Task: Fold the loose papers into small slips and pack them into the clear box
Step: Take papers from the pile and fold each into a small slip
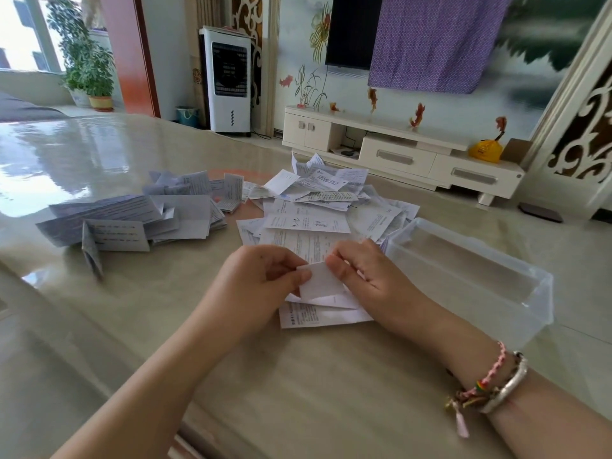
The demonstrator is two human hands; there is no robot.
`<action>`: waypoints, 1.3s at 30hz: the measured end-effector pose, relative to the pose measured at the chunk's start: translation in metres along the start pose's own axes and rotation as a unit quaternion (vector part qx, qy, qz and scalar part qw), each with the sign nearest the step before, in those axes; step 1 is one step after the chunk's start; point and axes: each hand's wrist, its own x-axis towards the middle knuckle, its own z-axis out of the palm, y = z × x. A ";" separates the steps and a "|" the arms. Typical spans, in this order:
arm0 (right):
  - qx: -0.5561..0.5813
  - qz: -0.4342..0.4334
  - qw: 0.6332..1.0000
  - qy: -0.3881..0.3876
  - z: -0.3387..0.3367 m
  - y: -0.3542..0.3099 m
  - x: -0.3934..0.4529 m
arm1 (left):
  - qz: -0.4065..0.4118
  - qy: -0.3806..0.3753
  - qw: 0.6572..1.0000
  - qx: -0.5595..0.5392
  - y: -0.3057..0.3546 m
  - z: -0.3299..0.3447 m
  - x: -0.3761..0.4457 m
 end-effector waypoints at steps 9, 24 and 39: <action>0.025 -0.015 0.999 0.041 0.006 -0.011 0.003 | -0.038 -0.004 0.998 -0.054 0.009 -0.015 -0.001; -0.273 0.050 0.959 -0.049 0.010 -0.037 0.054 | -0.121 0.205 0.944 0.227 -0.022 -0.074 0.001; -0.272 0.007 0.962 -0.033 0.010 -0.022 0.039 | 0.070 0.163 0.956 0.232 -0.007 -0.049 -0.001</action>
